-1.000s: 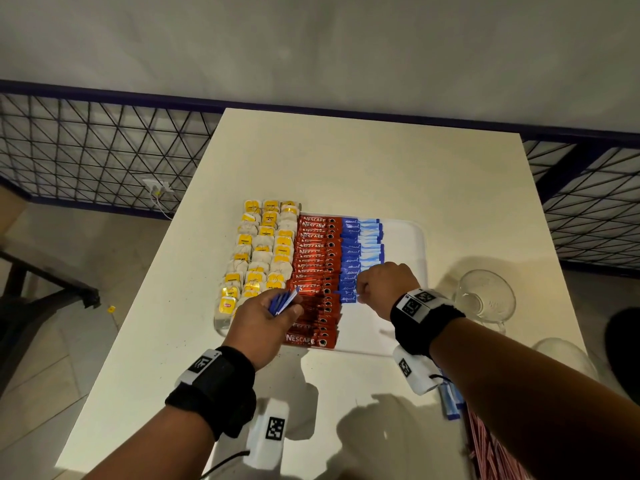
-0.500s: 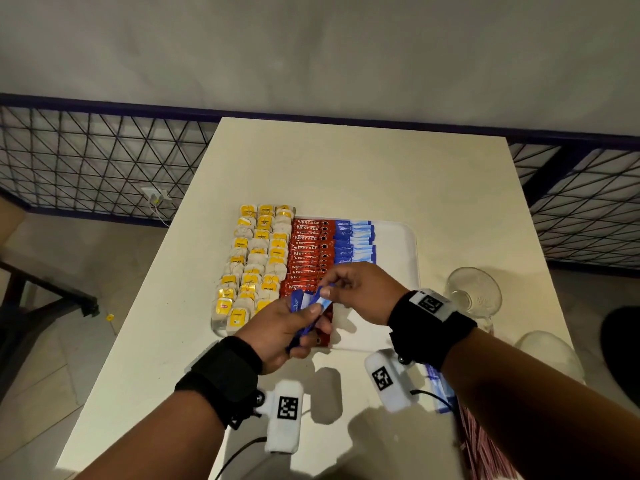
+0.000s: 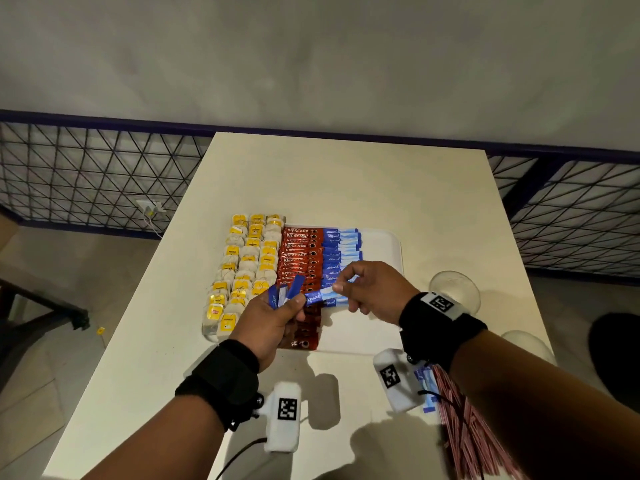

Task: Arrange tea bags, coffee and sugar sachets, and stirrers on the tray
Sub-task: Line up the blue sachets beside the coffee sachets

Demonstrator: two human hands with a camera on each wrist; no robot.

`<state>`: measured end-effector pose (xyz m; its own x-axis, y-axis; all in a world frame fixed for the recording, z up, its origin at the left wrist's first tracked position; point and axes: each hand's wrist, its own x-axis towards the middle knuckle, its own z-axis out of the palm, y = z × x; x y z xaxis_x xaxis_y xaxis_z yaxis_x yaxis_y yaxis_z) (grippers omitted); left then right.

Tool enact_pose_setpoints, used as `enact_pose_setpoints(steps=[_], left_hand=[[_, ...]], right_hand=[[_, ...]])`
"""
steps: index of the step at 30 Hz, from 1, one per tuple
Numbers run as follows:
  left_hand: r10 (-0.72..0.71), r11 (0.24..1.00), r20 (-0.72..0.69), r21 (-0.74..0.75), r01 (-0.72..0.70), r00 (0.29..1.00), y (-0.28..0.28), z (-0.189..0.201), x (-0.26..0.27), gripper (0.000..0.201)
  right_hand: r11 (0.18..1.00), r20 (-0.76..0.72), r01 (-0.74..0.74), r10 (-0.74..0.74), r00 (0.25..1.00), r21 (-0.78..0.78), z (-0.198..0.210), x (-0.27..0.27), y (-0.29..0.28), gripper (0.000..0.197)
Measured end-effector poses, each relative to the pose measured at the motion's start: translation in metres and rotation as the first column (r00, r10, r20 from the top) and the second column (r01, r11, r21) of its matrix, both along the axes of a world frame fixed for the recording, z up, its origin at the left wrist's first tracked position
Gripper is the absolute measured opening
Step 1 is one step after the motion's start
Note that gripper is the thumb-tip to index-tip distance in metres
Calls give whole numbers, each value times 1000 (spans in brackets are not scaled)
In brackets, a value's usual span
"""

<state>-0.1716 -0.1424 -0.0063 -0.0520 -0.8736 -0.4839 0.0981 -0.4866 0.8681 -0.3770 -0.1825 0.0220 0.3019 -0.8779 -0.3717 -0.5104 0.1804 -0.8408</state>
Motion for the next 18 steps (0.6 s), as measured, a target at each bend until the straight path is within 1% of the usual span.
enact_pose_setpoints(steps=[2,4,6,8,9,11,12,14,16,18], left_hand=[[-3,1000,35,-24,4,999,-1,0,-2,8],[-38,996,107,-72,46,994,-2,1,-5,3],[-105,980,224,-144,140,969,-1,3,-9,5],[-139,962,313,-184,203,940,-1,2,-14,9],[-145,957,347,-188,220,927,-1,1,-14,9],[-153,955,403,-173,239,902,-1,-3,-10,5],[-152,960,428,-150,236,891,-1,-6,-4,3],[-133,971,480,-113,212,867,-1,-13,11,7],[-104,980,497,-98,174,862,-1,-20,28,11],[-85,986,476,-86,142,876,0,-23,42,12]], right_hand=[[999,-42,-8,6,999,-36,-1,-2,1,16],[992,-119,-27,13,993,-121,-4,-4,3,11],[974,-223,-119,75,972,-193,-6,-2,5,10],[947,-333,-239,158,929,-217,-7,0,5,13],[938,-376,-279,187,907,-207,-9,1,4,14],[933,-442,-313,209,872,-177,-16,0,0,15],[937,-474,-314,209,855,-154,-21,-2,-3,14],[949,-544,-296,193,817,-109,-29,-3,-7,11],[960,-614,-274,179,769,-63,-37,-3,-11,10],[961,-670,-275,188,718,-26,-48,-1,-15,16]])
